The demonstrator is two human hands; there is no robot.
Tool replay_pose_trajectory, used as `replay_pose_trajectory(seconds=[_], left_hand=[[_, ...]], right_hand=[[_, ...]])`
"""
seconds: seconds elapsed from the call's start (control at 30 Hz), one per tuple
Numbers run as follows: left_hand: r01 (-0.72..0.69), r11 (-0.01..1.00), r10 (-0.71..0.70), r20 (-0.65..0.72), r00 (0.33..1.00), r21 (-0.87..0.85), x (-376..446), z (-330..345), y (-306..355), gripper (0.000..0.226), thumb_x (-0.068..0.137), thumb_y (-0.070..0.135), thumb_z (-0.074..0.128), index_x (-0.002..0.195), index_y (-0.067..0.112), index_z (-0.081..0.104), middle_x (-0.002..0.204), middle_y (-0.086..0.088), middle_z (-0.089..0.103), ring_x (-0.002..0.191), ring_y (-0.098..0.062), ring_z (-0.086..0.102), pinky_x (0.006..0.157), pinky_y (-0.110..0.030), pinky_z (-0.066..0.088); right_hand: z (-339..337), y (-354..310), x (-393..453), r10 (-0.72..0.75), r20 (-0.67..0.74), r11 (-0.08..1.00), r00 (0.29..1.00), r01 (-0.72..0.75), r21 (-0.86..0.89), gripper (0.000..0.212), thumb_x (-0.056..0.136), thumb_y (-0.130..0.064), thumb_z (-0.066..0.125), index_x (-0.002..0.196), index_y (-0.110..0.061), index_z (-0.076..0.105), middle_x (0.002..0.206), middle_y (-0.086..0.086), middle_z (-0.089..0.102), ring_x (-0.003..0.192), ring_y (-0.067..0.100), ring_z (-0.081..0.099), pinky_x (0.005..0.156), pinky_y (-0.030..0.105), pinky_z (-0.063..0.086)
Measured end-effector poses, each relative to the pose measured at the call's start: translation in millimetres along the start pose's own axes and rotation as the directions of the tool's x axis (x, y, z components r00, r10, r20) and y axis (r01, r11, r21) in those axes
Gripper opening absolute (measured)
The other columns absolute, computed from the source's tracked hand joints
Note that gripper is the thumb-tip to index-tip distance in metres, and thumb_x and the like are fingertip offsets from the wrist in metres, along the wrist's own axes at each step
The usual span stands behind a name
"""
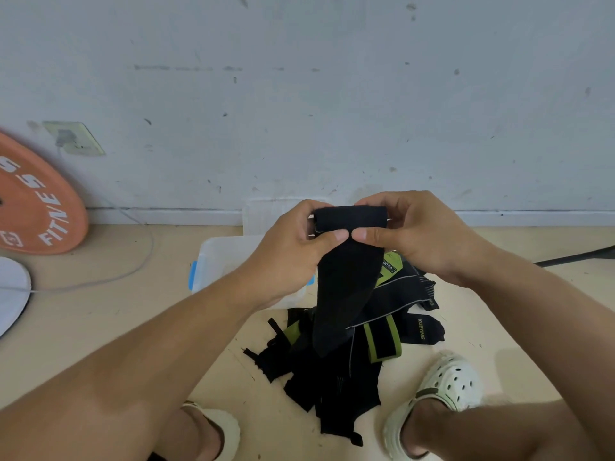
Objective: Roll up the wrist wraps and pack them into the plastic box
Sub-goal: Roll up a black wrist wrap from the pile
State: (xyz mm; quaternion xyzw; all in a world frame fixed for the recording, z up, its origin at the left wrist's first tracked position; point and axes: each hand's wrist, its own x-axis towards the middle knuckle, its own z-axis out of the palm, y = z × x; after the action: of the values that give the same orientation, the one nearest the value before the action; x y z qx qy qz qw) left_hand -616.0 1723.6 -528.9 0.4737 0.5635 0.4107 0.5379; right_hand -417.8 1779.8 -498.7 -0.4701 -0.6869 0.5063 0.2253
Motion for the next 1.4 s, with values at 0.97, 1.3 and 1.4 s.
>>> replay_pose_trajectory(seconds=[0.97, 1.3, 1.4], left_hand=[[0.124, 0.961, -0.126, 0.01, 0.992, -0.248, -0.3, 0.9, 11.9, 0.025, 0.103, 0.02, 0.062, 0.127, 0.019, 0.062, 0.126, -0.012, 0.068, 0.12, -0.026, 0.066, 0.107, -0.049, 0.053], [0.037, 0.988, -0.032, 0.037, 0.999, -0.151, 0.4, 1.0, 8.1, 0.035, 0.097, 0.014, 0.069, 0.128, 0.028, 0.058, 0.123, -0.007, 0.064, 0.118, -0.023, 0.065, 0.102, -0.038, 0.057], [0.037, 0.988, -0.035, 0.016, 0.999, -0.15, 1.9, 0.3, 7.0, 0.037, 0.095, 0.022, 0.073, 0.129, 0.025, 0.061, 0.124, -0.005, 0.068, 0.119, -0.022, 0.066, 0.105, -0.044, 0.055]], right_hand=[[13.0, -12.1, -5.8, -0.002, -0.126, 0.986, 0.992, 0.023, 0.165, 0.022, 0.083, -0.03, 0.083, 0.104, -0.025, 0.077, 0.105, 0.001, 0.075, 0.094, 0.032, 0.074, 0.092, 0.046, 0.061], [6.4, -9.9, -5.5, 0.148, 0.008, 0.929, 0.989, -0.141, 0.343, 0.029, 0.091, -0.013, 0.073, 0.121, -0.014, 0.071, 0.111, 0.014, 0.076, 0.099, 0.023, 0.076, 0.081, 0.026, 0.062], [6.1, -10.9, -5.4, 0.162, -0.006, 0.909, 0.987, -0.147, 0.391, 0.031, 0.091, -0.008, 0.073, 0.121, -0.012, 0.07, 0.109, 0.013, 0.077, 0.099, 0.025, 0.077, 0.082, 0.027, 0.063]])
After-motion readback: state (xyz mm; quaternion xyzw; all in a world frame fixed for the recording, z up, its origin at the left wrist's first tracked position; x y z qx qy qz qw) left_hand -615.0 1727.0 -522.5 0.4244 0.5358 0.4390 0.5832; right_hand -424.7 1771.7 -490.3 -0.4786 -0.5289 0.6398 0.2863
